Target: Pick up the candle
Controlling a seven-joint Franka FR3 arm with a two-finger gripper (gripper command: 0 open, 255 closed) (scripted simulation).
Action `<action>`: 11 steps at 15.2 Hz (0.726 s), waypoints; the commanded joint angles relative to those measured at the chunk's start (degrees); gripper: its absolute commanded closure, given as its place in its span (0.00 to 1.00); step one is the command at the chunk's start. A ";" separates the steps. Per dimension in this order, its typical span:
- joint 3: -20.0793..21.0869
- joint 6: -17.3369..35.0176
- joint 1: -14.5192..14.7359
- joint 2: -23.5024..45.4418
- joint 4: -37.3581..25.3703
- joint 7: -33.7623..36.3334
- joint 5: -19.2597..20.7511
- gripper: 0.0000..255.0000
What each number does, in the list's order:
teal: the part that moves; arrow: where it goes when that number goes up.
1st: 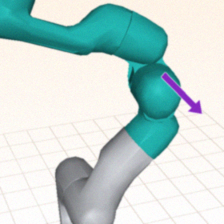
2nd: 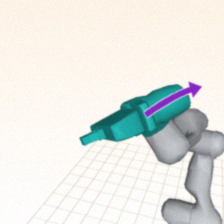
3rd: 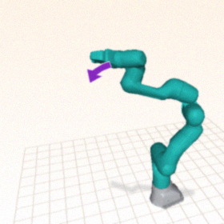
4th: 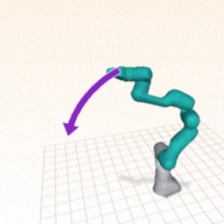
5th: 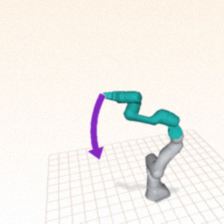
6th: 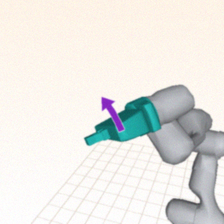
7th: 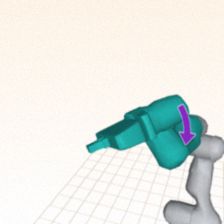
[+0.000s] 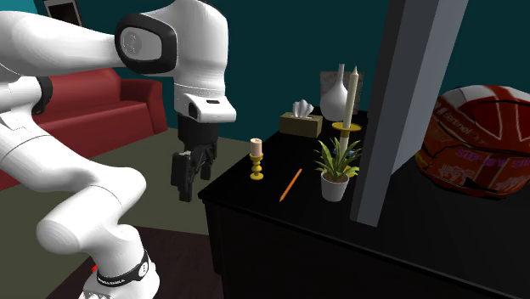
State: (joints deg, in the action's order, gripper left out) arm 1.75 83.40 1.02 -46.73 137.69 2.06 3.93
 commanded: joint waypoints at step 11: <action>12.18 10.74 3.48 2.68 -2.55 13.85 -8.35 0.00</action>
State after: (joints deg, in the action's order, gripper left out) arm 12.76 93.35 4.27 -44.44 135.96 14.52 -3.82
